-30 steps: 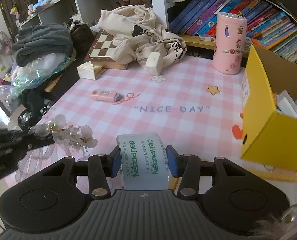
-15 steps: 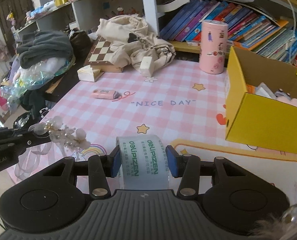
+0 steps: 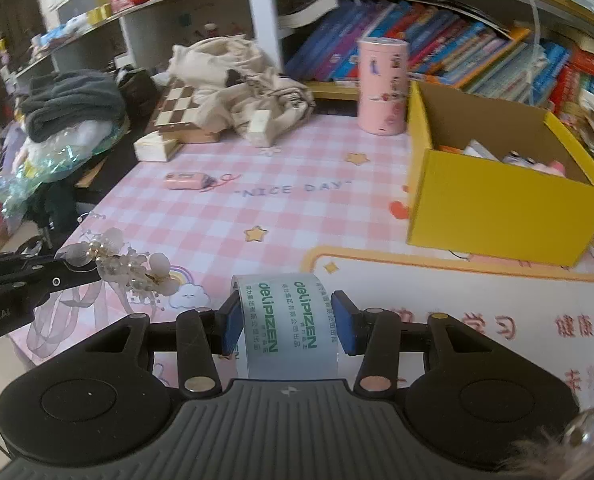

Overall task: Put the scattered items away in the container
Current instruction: 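Lift the ornament and tape roll and carry both toward the yellow box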

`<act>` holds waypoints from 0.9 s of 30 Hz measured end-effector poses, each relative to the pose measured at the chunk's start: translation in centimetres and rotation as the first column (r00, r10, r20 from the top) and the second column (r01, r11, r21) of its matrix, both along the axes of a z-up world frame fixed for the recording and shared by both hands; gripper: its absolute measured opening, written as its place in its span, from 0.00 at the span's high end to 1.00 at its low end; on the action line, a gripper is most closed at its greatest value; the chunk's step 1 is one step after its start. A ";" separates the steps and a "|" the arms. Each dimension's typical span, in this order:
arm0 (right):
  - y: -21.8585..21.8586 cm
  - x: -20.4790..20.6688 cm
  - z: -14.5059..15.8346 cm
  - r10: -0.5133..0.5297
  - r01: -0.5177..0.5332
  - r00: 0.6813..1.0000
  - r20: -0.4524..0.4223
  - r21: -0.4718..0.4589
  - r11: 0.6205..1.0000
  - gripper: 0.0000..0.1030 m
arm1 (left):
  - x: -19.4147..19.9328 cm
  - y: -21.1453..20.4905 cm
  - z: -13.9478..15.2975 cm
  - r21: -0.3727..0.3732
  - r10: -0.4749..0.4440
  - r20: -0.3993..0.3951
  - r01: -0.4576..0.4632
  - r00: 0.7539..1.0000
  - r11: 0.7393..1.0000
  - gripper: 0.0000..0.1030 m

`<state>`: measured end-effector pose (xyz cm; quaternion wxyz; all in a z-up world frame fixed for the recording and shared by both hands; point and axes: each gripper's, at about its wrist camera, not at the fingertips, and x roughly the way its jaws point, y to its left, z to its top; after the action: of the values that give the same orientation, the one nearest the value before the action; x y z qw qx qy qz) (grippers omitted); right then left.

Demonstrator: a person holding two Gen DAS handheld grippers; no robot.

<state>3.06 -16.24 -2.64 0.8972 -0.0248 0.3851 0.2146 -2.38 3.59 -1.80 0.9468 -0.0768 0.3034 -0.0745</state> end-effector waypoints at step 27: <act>-6.0 -1.1 0.4 -0.127 0.127 0.992 0.016 0.004 0.992 0.58 | 1.3 -5.2 0.5 0.014 -0.126 0.012 0.126 0.992 0.992 0.96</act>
<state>1.92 -22.27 -2.28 0.9122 -0.0005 0.3784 0.1575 -1.05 -1.65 -1.28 0.9427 -0.0506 0.3021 -0.1325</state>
